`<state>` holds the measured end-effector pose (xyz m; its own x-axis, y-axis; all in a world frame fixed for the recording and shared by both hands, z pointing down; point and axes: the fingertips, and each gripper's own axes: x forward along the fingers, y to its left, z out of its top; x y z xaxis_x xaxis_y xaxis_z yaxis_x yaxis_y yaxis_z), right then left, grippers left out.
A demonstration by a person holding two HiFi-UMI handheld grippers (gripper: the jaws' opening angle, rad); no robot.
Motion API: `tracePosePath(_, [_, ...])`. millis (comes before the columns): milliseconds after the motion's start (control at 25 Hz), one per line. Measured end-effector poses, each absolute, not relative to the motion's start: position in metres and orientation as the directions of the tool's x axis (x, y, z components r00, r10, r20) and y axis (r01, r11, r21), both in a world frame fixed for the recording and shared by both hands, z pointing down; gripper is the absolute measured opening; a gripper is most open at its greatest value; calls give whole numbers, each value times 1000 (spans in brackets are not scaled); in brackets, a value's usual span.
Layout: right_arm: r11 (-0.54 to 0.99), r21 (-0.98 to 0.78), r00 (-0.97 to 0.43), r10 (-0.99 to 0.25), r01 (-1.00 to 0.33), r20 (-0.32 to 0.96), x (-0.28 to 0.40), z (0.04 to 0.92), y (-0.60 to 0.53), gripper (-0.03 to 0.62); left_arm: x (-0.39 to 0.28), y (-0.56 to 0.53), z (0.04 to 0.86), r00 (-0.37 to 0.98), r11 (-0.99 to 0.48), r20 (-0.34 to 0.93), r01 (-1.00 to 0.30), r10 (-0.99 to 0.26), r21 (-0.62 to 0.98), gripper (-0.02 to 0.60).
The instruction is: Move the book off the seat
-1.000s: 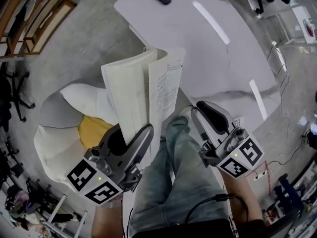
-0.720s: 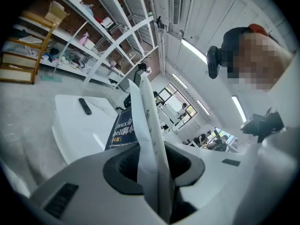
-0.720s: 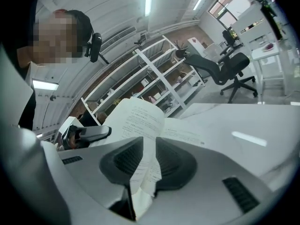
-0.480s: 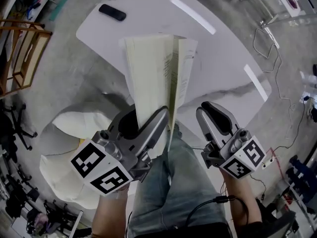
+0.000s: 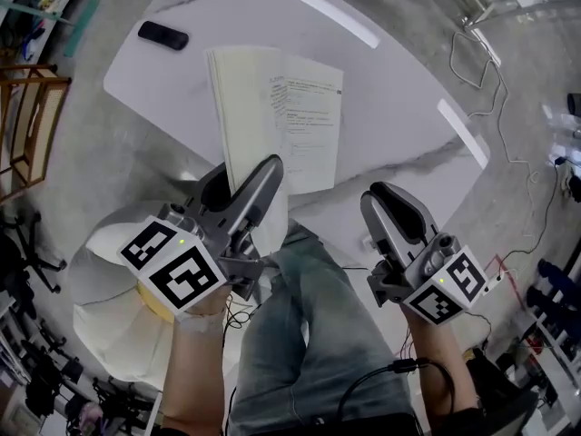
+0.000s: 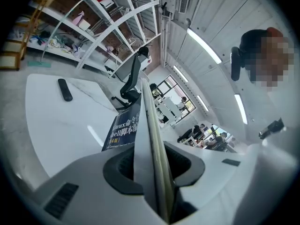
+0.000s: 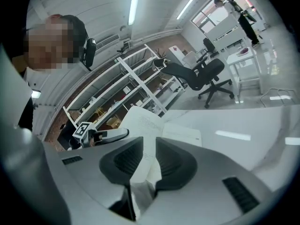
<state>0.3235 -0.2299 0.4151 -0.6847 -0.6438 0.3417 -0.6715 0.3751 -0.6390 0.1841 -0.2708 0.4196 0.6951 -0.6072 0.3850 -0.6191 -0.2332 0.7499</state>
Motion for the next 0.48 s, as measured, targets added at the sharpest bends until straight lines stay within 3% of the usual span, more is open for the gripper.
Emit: tracePosePath(480, [350, -655, -683, -636, -670, 359, 329, 437, -226, 91, 157, -278, 507, 614, -113, 505, -695, -607, 710, 118])
